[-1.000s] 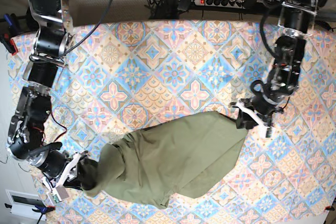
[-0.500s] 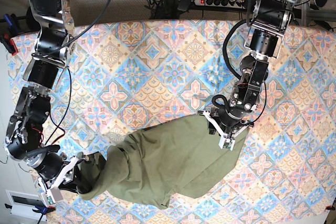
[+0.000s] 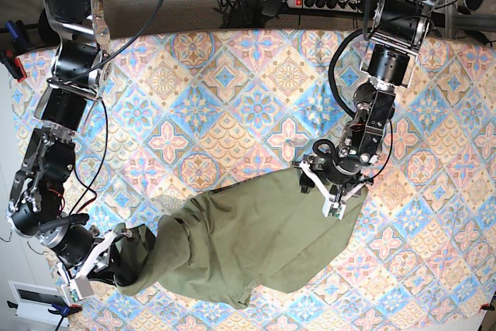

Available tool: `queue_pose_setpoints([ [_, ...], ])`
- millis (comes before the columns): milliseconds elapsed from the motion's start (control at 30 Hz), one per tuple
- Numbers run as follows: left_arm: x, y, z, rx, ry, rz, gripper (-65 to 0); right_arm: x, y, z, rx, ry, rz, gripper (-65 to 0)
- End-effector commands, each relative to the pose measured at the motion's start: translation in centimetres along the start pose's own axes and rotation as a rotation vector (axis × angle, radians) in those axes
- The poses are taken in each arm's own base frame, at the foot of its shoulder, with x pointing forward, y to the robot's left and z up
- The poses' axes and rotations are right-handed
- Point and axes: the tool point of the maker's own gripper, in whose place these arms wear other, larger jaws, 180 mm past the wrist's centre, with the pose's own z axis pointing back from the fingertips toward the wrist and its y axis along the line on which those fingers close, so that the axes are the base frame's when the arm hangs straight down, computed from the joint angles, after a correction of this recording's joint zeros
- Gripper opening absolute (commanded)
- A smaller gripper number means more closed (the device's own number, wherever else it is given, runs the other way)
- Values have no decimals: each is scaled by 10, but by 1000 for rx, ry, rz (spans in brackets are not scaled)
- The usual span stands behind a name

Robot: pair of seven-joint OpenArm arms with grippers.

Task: Layout the t-shirt on the table in an organized manner, then fold the t-shirt properly
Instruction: 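Release the left gripper and regrasp the t-shirt near its middle, then pull the held fabric with the left gripper away from the right gripper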

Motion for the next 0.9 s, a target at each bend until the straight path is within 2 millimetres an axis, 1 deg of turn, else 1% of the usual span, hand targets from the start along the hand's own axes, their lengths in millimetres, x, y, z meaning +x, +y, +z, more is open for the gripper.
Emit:
queue_pose_setpoints([
  [0, 19, -1, 0, -3, -45, 3, -307, 30, -1, 6, 0, -85, 30, -643],
  [33, 15, -2, -2, -3, -34, 8, -345, 30, -2, 7, -1, -86, 29, -643],
  [100, 11, -2, -4, -4, -23, 11, -450, 30, -2, 7, -1, -86, 29, -643],
  [133, 11, -2, -4, -4, -23, 11, -509, 30, -2, 7, -1, -87, 30, -643],
  [167, 12, -4, -4, -6, -26, 13, -586, 30, -2, 7, -1, -87, 30, -643],
  [200, 14, -4, -3, -7, -32, 18, -650, 30, -2, 7, -1, -87, 30, -643],
  [233, 19, -5, -2, -11, -46, 16, -650, 30, -2, 7, -1, -87, 30, -643],
  [333, 50, -12, 12, -29, -134, -5, -650, 30, -2, 7, -1, -87, 30, -643],
  [433, 87, 3, 35, -6, -241, 2, -650, 30, -2, 7, -1, -87, 30, -643],
  [467, 98, 6, 42, -8, -274, 16, -650, 30, -2, 7, -2, -86, 31, -643],
  [533, 121, 20, 61, -4, -348, 62, -650, 31, -5, 10, -12, -95, 23, -643],
  [600, 154, 32, 86, -18, -446, 100, -650, 33, -12, 14, -29, -111, 8, -643],
  [633, 167, 39, 98, -23, -476, 113, -650, 33, -15, 16, -36, -116, -1, -643],
  [700, 191, 62, 117, -21, -504, 141, -650, 34, -19, 19, -47, -125, -10, -643],
  [733, 207, 72, 129, -31, -527, 165, -650, 34, -20, 21, -51, -129, -14, -643],
  [833, 242, 96, 158, -53, -585, 213, -650, 36, -26, 26, -66, -143, -25, -643],
  [867, 254, 108, 167, -52, -598, 227, -650, 36, -28, 28, -72, -150, -30, -643],
])
